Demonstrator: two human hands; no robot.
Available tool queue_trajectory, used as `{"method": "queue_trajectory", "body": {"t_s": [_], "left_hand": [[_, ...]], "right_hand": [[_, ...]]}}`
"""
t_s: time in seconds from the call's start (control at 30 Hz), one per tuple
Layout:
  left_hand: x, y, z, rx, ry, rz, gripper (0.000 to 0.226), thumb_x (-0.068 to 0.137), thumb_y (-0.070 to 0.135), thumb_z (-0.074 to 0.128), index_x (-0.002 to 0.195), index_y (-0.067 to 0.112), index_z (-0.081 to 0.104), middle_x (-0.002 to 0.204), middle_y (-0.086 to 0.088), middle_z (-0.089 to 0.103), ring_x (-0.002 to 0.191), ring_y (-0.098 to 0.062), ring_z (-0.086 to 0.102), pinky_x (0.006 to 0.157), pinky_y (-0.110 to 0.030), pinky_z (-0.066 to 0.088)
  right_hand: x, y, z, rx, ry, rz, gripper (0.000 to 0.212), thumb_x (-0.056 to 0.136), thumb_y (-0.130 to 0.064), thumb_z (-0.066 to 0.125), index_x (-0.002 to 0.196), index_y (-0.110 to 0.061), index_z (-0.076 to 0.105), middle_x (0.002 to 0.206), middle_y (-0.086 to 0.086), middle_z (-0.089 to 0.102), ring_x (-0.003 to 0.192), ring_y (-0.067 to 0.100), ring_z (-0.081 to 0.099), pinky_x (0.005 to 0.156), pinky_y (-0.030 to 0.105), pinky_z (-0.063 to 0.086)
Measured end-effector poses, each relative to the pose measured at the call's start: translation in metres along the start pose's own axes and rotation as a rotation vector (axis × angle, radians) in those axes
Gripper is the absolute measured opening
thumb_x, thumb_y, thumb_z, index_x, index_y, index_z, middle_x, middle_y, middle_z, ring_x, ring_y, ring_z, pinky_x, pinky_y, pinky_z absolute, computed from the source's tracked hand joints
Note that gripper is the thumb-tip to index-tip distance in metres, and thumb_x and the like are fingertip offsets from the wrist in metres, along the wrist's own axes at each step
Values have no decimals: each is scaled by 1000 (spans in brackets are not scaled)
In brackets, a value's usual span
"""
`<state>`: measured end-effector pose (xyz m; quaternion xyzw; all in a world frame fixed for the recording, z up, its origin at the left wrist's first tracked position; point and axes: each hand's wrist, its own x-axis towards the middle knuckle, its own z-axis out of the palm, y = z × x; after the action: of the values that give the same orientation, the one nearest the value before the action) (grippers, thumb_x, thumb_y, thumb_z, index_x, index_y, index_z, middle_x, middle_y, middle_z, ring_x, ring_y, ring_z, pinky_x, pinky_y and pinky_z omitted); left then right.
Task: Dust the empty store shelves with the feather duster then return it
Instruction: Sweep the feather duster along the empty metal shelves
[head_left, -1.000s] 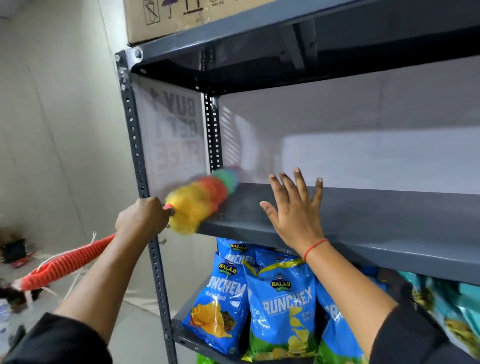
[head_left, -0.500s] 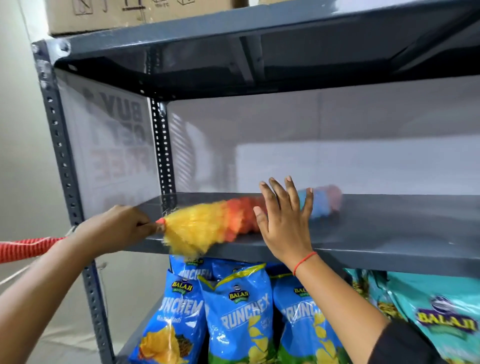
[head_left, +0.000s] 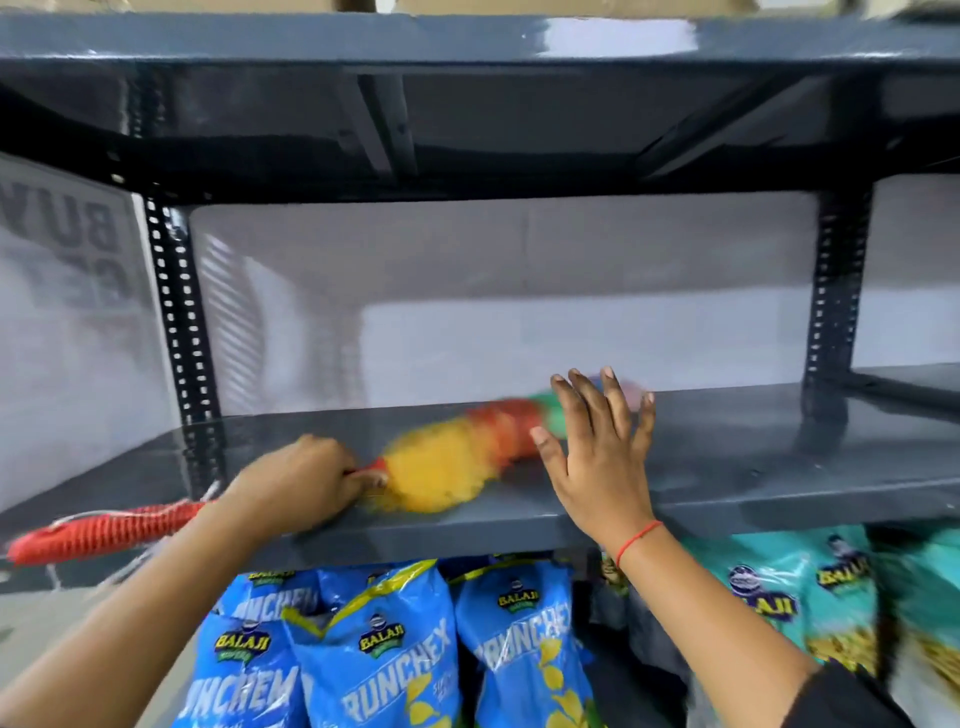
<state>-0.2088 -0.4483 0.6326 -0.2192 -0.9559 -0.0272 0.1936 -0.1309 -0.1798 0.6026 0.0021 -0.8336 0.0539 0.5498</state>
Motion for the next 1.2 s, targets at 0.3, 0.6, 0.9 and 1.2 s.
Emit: {"method": "queue_trajectory", "body": {"t_s": [0.3, 0.6, 0.9, 1.2], "left_hand": [[65, 101, 20, -47, 13, 179, 52, 88, 57, 44, 88, 9, 65, 100, -18, 68, 91, -32, 65, 63, -29, 38], [103, 174, 29, -90, 40, 336, 48, 90, 53, 44, 92, 9, 64, 106, -19, 65, 95, -34, 62, 66, -31, 37], [118, 234, 42, -159, 36, 487, 49, 90, 54, 44, 91, 10, 65, 103, -20, 67, 94, -36, 63, 66, -33, 40], [142, 295, 39, -168, 44, 491, 46, 91, 49, 46, 101, 6, 62, 113, -20, 63, 101, -37, 60, 70, -33, 40]], "right_hand": [[-2, 44, -12, -81, 67, 63, 61, 86, -45, 38, 135, -9, 38, 134, 16, 51, 129, 39, 35, 99, 69, 16], [-3, 80, -21, -185, 96, 152, 66, 84, -50, 38, 136, -9, 40, 138, 15, 47, 129, 38, 35, 99, 69, 15], [-21, 157, -44, -312, 59, 356, 77, 82, -64, 26, 142, -17, 30, 146, 12, 36, 138, 31, 17, 105, 62, -4], [-17, 192, -53, -334, 29, 284, 74, 81, -60, 31, 140, -17, 34, 145, 9, 39, 138, 31, 18, 105, 64, 0]]}}
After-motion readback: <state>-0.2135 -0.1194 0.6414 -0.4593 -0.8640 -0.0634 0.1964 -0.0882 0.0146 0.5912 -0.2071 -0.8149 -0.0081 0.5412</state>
